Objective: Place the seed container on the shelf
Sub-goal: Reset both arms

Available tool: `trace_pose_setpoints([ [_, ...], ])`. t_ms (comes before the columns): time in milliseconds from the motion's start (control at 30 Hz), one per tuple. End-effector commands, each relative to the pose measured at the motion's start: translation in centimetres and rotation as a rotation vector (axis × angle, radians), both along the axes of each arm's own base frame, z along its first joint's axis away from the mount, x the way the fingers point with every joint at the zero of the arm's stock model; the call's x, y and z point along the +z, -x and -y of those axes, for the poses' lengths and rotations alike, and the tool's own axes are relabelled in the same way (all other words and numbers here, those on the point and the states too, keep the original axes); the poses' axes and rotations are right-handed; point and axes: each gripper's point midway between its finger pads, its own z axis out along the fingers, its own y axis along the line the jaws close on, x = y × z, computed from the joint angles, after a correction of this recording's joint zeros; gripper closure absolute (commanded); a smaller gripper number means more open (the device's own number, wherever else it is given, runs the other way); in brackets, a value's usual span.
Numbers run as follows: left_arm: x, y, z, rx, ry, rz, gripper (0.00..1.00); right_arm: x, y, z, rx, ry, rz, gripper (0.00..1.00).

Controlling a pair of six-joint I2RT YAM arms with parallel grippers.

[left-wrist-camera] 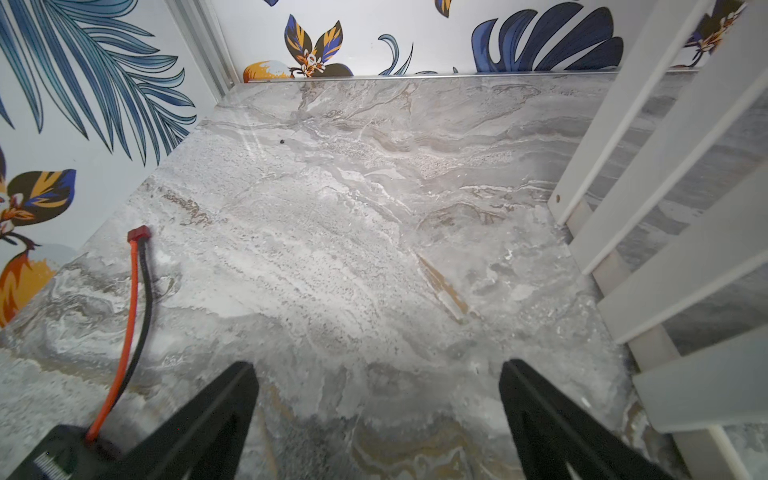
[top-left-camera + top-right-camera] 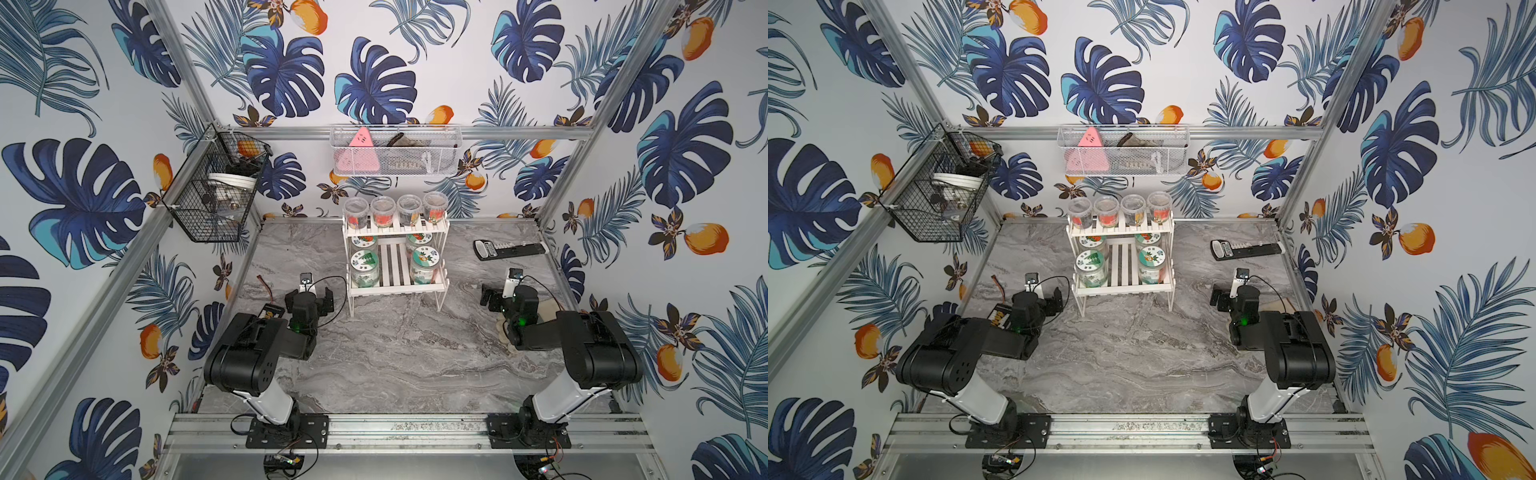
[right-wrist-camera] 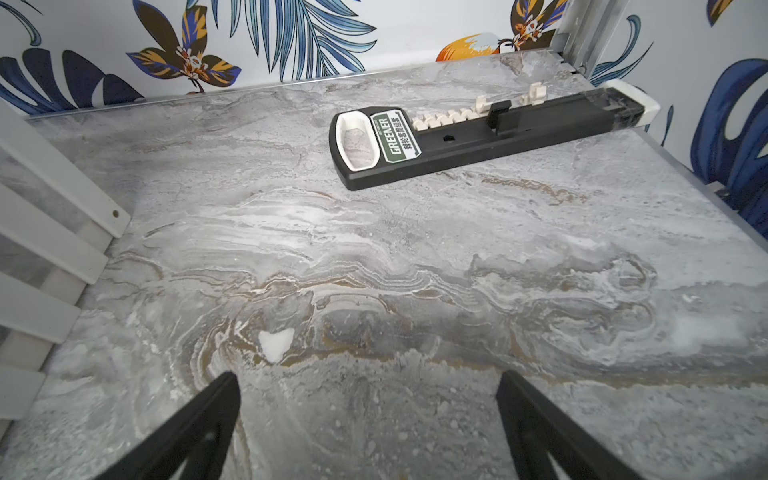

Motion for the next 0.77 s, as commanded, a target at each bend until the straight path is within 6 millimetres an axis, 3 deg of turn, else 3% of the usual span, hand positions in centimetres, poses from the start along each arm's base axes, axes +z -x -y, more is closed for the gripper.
trace_pose_setpoints([
  [0, 0.85, -0.77, 0.84, -0.054, 0.005, 0.03, 0.01, 0.31, -0.12, 0.25, -0.02, -0.004, 0.012, 0.0],
  [733, 0.78, -0.75, 1.04, -0.059, -0.005, 0.021, 0.01, 0.36, -0.15, 0.29, -0.02, -0.002, 0.017, 0.0],
])
